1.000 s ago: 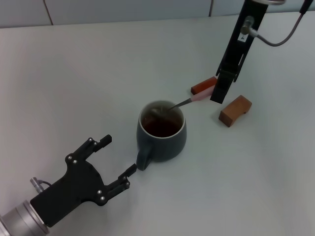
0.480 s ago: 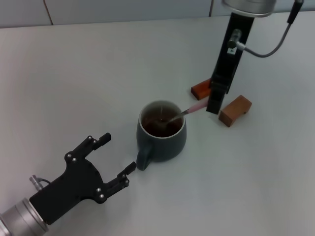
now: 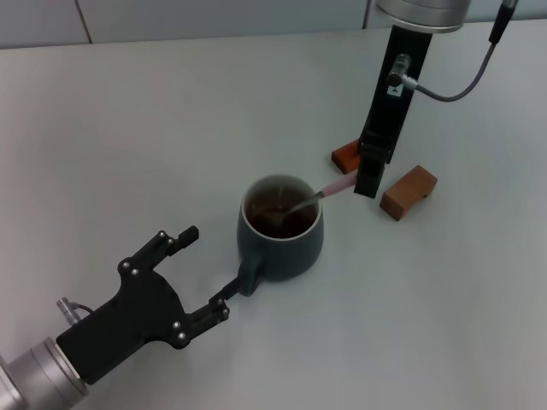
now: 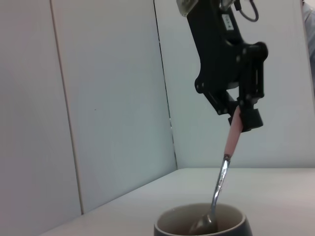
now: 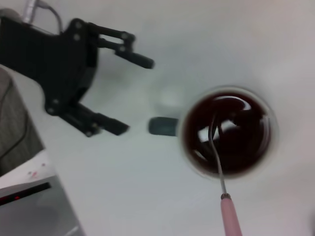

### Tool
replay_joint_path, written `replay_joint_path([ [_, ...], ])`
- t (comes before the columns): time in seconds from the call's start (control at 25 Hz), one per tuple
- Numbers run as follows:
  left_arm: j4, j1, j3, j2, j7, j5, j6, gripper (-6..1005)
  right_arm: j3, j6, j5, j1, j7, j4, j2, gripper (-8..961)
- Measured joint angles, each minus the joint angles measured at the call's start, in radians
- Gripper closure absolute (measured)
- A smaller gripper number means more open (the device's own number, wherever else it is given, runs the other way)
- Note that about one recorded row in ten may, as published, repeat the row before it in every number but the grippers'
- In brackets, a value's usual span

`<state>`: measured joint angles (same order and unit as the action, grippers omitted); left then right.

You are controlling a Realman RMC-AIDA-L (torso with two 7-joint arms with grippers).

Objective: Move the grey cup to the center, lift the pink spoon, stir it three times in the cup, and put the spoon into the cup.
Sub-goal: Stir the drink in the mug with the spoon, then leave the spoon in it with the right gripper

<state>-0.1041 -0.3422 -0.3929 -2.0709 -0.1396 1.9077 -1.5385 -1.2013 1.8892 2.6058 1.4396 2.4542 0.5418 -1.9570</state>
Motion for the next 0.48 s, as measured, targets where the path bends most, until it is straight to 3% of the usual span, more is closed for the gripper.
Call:
replay_joint_path([
  [0.32,0.000,0.000,0.000,0.000,-0.001,0.001,0.002,197,0.007,-0.026,0.065,-0.001,0.002,0.008,0.011,842],
  [0.48,-0.002,0.000,0.000,-0.001,-0.002,0.001,0.003,197,0.012,0.004,0.064,0.002,0.002,0.010,0.007,841],
])
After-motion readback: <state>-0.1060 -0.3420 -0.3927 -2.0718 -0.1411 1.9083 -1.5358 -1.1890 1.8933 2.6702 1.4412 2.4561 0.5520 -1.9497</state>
